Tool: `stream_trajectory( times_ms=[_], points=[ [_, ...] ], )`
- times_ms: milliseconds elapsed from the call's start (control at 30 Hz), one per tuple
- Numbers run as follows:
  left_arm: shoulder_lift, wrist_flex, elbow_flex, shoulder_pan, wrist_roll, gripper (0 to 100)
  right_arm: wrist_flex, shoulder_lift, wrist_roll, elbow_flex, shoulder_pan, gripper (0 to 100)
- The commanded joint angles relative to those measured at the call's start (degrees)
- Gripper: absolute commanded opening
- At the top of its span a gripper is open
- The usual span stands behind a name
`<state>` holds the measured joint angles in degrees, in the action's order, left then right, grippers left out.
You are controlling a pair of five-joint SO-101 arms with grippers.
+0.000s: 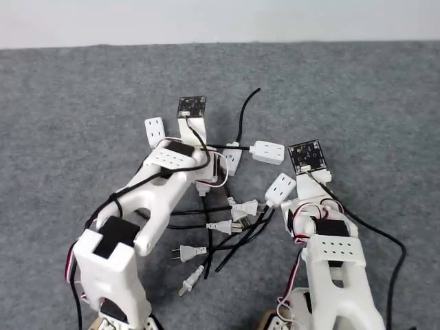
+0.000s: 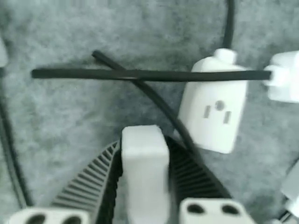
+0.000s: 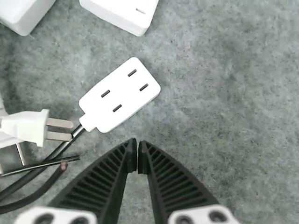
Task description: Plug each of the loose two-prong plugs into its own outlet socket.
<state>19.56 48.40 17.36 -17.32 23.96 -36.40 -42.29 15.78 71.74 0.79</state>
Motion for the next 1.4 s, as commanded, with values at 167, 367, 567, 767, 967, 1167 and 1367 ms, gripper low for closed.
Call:
stream_trajectory(
  times_ms=[167, 367, 567, 767, 967, 1167, 1367],
  points=[
    [-8.97, 8.18, -3.21, 3.87, -2.02, 24, 1.1, 0.04, 3.6, -0.62, -0.31, 0.9],
    [-18.37, 13.45, -0.13, -1.76, -2.9, 24, 1.1, 0.04, 3.69, -0.53, -0.31, 0.9],
    [-19.43, 2.64, 8.4, -10.11, 3.16, 21, 1.01, -0.31, 3.69, -0.53, -0.04, 0.9],
    [-12.92, -7.12, 9.45, -7.21, 8.7, 1, 0.84, -0.4, 3.69, -0.53, -0.04, 0.9],
    [-11.87, -6.51, 10.15, -5.36, 8.09, 1, 0.75, -0.48, 3.69, -0.53, -0.04, 0.9],
    [-11.87, -4.48, 12.97, -3.6, 8.09, 1, 0.75, -0.48, 3.69, -0.53, -0.04, 0.9],
    [-11.96, -4.13, 14.29, 0.18, 8.09, 1, 0.75, -0.4, 3.69, -0.53, -0.04, 0.9]
  ],
)
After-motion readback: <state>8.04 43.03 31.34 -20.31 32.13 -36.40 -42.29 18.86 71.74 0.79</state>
